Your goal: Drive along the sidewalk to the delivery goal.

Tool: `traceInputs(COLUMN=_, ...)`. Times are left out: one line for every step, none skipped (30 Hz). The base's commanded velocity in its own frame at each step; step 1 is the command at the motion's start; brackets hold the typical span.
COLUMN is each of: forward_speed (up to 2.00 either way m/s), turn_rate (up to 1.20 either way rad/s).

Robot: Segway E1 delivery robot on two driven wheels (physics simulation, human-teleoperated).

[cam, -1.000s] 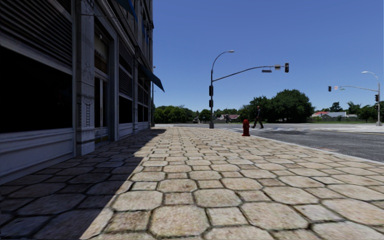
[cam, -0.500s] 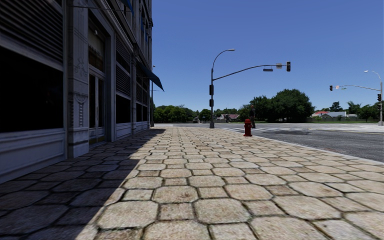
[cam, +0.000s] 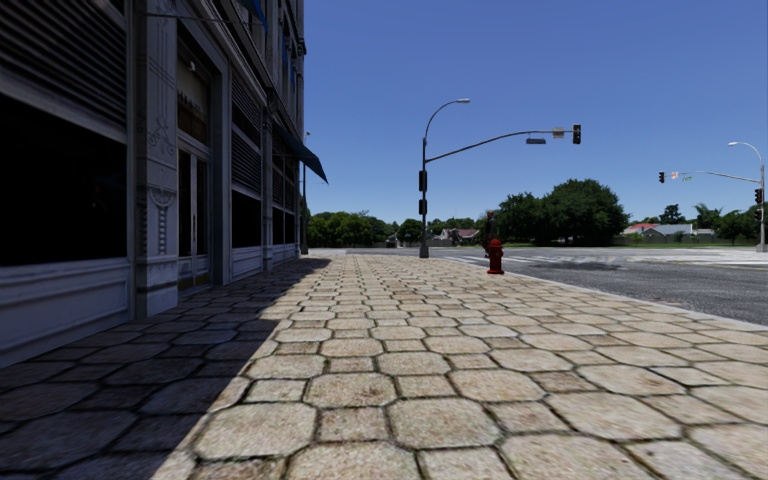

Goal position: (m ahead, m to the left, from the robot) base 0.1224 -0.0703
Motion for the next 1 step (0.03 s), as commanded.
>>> traceInputs(forward_speed=0.00, turn_rate=0.00)
